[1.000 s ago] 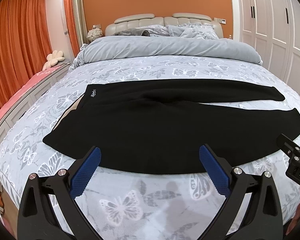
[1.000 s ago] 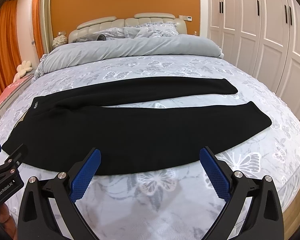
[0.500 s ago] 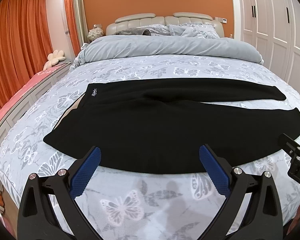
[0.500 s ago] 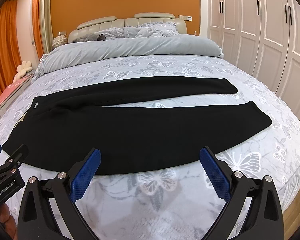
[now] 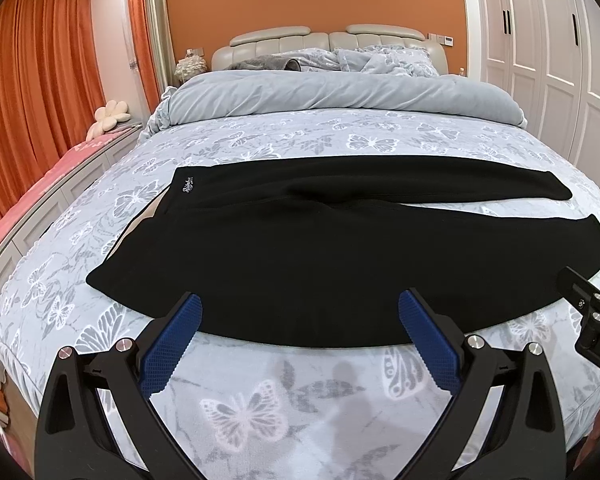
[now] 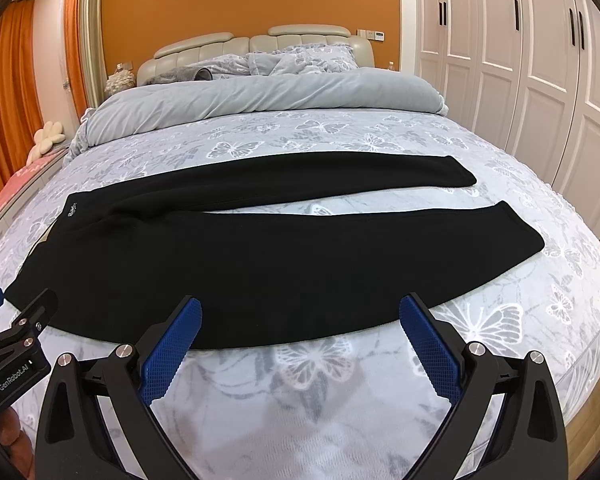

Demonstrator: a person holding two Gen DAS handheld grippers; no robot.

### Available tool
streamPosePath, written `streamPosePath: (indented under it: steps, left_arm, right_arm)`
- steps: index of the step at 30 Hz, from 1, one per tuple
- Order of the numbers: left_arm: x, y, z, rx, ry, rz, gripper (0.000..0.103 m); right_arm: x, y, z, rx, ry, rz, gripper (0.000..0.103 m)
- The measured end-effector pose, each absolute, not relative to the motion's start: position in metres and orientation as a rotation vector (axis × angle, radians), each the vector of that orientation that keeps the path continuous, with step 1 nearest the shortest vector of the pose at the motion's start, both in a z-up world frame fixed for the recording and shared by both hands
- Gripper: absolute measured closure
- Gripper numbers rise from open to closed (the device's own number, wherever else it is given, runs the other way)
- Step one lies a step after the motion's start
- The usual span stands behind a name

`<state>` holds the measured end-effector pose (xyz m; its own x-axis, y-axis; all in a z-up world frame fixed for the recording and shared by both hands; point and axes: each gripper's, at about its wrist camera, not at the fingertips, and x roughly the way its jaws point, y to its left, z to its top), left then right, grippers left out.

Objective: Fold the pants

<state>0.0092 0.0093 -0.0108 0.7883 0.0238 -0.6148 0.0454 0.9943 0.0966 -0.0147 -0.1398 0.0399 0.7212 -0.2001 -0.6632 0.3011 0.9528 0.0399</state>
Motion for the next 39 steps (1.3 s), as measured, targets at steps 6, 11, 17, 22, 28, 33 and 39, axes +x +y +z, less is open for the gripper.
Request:
streamPosePath:
  steps: [6,11,17,22,28,33,39]
  left_arm:
    - [0.009,0.01,-0.011,0.108,0.663,-0.011,0.006]
    - [0.009,0.01,-0.012,0.11,0.662,-0.01,0.006]
    - [0.009,0.01,-0.012,0.11,0.663,-0.012,0.006]
    - [0.011,0.011,-0.017,0.148,0.657,0.004,0.006]
    - [0.016,0.023,-0.016,0.151,0.68,0.003,0.006]
    - [0.017,0.017,0.003,0.164,0.668,0.017,0.006]
    - [0.028,0.008,0.02,0.213,0.644,0.002,0.005]
  right_arm:
    - [-0.015,-0.14,0.04,0.149,0.714,-0.278,0.006]
    - [-0.015,-0.14,0.04,0.15,0.714,-0.277,0.006]
    - [-0.015,-0.14,0.04,0.15,0.715,-0.277,0.006]
    - [-0.011,-0.136,0.033,0.128,0.734,-0.294,0.006]
    - [-0.009,-0.145,0.041,0.11,0.794,-0.252,0.006]
    - [-0.007,-0.171,0.045,0.106,0.821,-0.231,0.006]
    - [0.007,-0.191,0.046,0.126,0.841,-0.237,0.006]
